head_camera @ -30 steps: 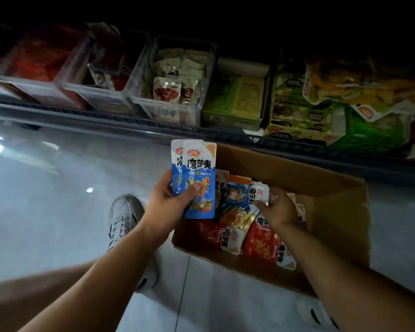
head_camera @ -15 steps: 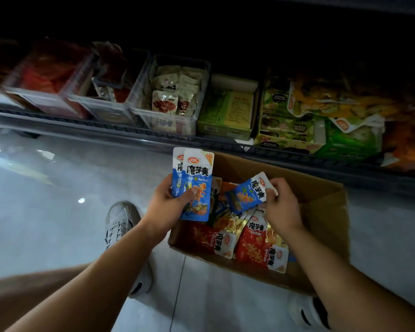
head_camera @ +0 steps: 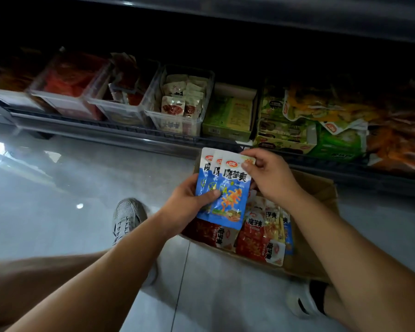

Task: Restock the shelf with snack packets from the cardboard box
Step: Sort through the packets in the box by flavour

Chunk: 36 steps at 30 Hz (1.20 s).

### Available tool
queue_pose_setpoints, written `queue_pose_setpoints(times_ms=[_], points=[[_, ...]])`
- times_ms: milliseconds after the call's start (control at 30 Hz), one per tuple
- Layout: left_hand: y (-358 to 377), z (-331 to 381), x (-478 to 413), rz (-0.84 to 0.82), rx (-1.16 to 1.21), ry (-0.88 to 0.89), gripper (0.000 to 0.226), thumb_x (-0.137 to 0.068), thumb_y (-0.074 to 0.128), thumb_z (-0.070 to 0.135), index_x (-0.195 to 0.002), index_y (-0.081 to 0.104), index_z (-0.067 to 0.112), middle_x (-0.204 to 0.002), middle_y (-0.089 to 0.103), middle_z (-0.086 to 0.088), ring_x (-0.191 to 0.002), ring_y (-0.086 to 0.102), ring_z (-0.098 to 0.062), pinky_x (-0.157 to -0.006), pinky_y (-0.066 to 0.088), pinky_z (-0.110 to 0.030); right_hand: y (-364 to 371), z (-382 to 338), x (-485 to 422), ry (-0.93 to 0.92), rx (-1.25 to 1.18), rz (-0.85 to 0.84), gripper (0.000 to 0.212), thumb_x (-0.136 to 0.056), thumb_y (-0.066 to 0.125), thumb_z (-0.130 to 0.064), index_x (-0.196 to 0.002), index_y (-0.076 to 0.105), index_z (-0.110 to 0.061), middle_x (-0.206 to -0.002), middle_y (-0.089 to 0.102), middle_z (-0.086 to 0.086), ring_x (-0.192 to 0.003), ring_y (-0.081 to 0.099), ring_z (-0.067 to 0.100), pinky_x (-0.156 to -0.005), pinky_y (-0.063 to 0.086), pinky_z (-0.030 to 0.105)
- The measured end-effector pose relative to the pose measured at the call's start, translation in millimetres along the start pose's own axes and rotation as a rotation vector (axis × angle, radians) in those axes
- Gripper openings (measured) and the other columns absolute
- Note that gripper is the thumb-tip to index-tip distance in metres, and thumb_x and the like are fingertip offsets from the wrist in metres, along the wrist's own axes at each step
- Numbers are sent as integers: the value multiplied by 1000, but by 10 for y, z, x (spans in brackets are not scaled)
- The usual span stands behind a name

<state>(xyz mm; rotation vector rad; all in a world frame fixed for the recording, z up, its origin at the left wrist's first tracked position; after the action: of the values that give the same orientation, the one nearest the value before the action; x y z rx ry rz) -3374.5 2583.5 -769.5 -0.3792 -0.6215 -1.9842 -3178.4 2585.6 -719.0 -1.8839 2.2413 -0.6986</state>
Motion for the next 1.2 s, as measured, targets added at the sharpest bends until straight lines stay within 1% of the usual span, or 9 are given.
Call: queue_pose_setpoints(times_ms=[100, 233, 400, 500, 600, 700, 867, 1033, 1200], points=[[-18, -30, -6, 22, -25, -10, 42, -85, 75, 8, -124, 61, 8, -118, 75, -16, -109, 72, -37, -94, 58, -53, 60, 58, 7, 26, -76, 3, 17, -99, 61, -17, -112, 64, -29, -100, 74, 1, -87, 72, 15, -72, 61, 40], [-176, -45, -76, 126, -18, 3, 31, -91, 70, 1, -119, 63, 13, -113, 76, -14, -100, 75, -31, -85, 63, -47, -65, 366, 26, 189, -268, 81, 15, -101, 57, -20, -115, 64, -21, -100, 71, 8, -72, 70, 21, -67, 61, 38], [-280, 48, -175, 172, -3, 31, 29, -91, 70, 5, -115, 63, 19, -107, 79, -5, -93, 77, -23, -75, 65, -37, -373, 666, 46, 292, -171, 172, 15, -100, 59, -22, -112, 66, -17, -96, 72, 6, -75, 69, 16, -66, 59, 28], [-107, 172, -208, 145, 5, 51, 30, -92, 69, 5, -119, 62, 17, -108, 79, -5, -95, 77, -24, -78, 64, -38, -191, 330, 62, 215, -162, -32, 11, -100, 59, -23, -110, 65, -23, -97, 73, 3, -77, 70, 20, -62, 58, 31], [175, 472, -220, 107, -5, 132, 34, -94, 65, 1, -125, 61, 16, -116, 76, -10, -101, 75, -28, -86, 63, -44, -101, -181, 98, 110, -153, -140, 18, -99, 60, -19, -117, 60, -15, -93, 73, 2, -61, 65, 7, -51, 51, 25], [464, 953, -142, 50, -18, 228, 37, -98, 62, 5, -132, 58, 17, -121, 75, -8, -109, 73, -31, -90, 60, -50, -384, -643, 120, 57, -172, -83, 22, -99, 59, -15, -120, 56, -11, -94, 73, 1, -55, 63, -2, -46, 47, 16], [1046, 1899, 108, -116, -13, 410, 25, -102, 51, 6, -121, 62, 19, -110, 77, -4, -97, 75, -20, -78, 64, -37, -1021, -1392, 143, -68, -214, -28, 18, -98, 61, -14, -115, 56, -15, -74, 69, 0, -54, 60, 11, -53, 59, 38], [1526, 2721, 256, -157, -117, 534, 25, -107, 45, 13, -119, 62, 26, -97, 79, 4, -87, 75, -13, -75, 63, -33, -1604, -2094, 124, -236, -191, 88, 14, -97, 62, -14, -109, 56, -17, -73, 68, 1, -54, 57, 14, -56, 59, 40], [1844, 3400, 175, -64, -323, 670, 20, -102, 58, 16, -120, 62, 22, -118, 75, -6, -107, 73, -25, -97, 57, -54, -2087, -2525, 119, -376, -97, 260, 19, -97, 62, -13, -102, 51, -27, -84, 74, -12, -57, 67, 5, -53, 58, 36]])
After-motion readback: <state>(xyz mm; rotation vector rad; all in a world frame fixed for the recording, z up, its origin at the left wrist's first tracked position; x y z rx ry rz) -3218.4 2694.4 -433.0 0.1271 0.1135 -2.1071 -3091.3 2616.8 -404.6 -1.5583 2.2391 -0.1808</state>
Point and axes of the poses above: each hand's wrist, its own x-axis away from the middle knuckle, its own y-axis out of the palm, z = x × y, the point moved 8 cm from there along -x, towards the middle knuckle
